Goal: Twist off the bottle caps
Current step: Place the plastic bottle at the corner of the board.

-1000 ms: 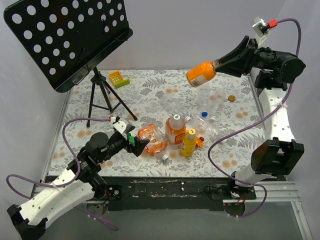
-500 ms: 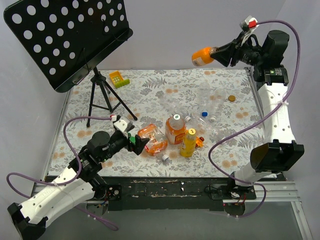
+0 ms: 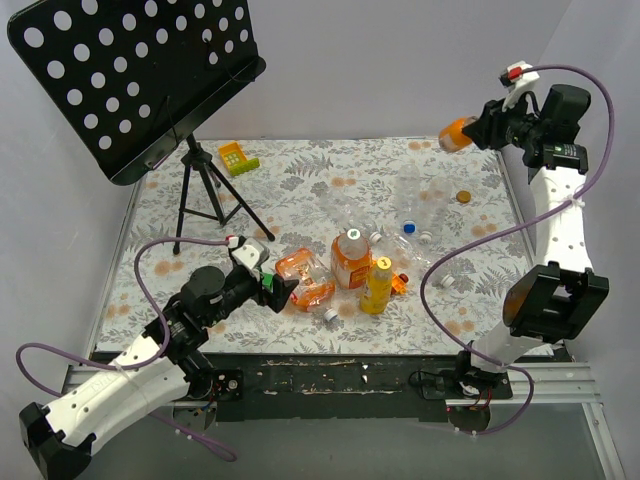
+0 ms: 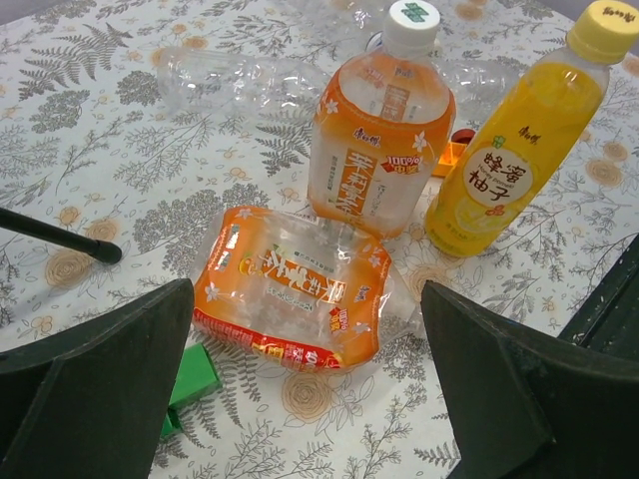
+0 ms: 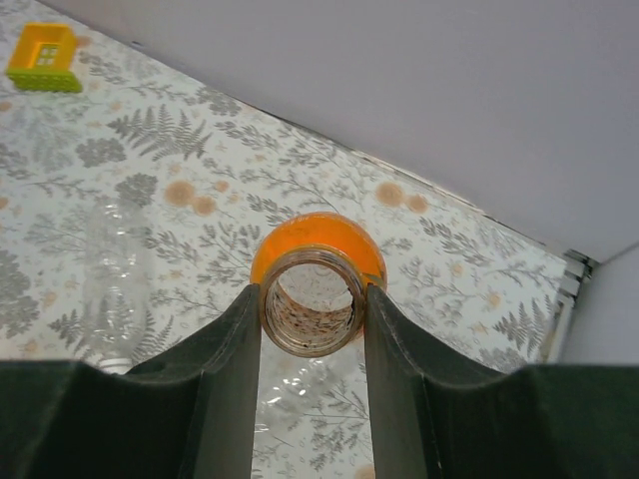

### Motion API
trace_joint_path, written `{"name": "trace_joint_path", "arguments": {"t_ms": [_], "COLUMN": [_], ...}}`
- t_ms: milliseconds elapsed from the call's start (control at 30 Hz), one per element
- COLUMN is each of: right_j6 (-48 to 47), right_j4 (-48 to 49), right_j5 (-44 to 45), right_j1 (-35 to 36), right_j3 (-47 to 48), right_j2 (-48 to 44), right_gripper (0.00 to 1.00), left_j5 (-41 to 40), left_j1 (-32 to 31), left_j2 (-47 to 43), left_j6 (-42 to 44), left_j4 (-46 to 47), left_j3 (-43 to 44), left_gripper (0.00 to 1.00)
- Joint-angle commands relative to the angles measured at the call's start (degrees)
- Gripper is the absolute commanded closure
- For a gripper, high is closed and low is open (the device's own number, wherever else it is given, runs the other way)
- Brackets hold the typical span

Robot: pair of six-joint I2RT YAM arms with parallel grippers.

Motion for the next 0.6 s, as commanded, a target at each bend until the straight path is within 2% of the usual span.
{"name": "trace_joint_path", "arguments": {"t_ms": [0, 200, 567], "right_j6": [-2.7, -4.4, -0.5], "right_j4": [2.3, 3.9, 7.5], "right_j5": [3.8, 10.8, 14.9], "right_j1": [-3.3, -5.2, -6.0], "right_j3": [-0.5, -0.8, 4.9], "right_j2": [1.9, 7.2, 23.2], "right_gripper": [0.99, 0.99, 0.96], "left_j5": [-0.9, -1.6, -2.3], "left_j1": [0.2, 0.2, 0.2], "left_j2": [0.0, -0.6, -0.3], "left_j6": [1.6, 2.2, 2.8], "left_j4": [2.1, 2.8, 3.4], "left_j3": [-1.6, -3.0, -3.9], "left_gripper": [0.02, 0.02, 0.02]}}
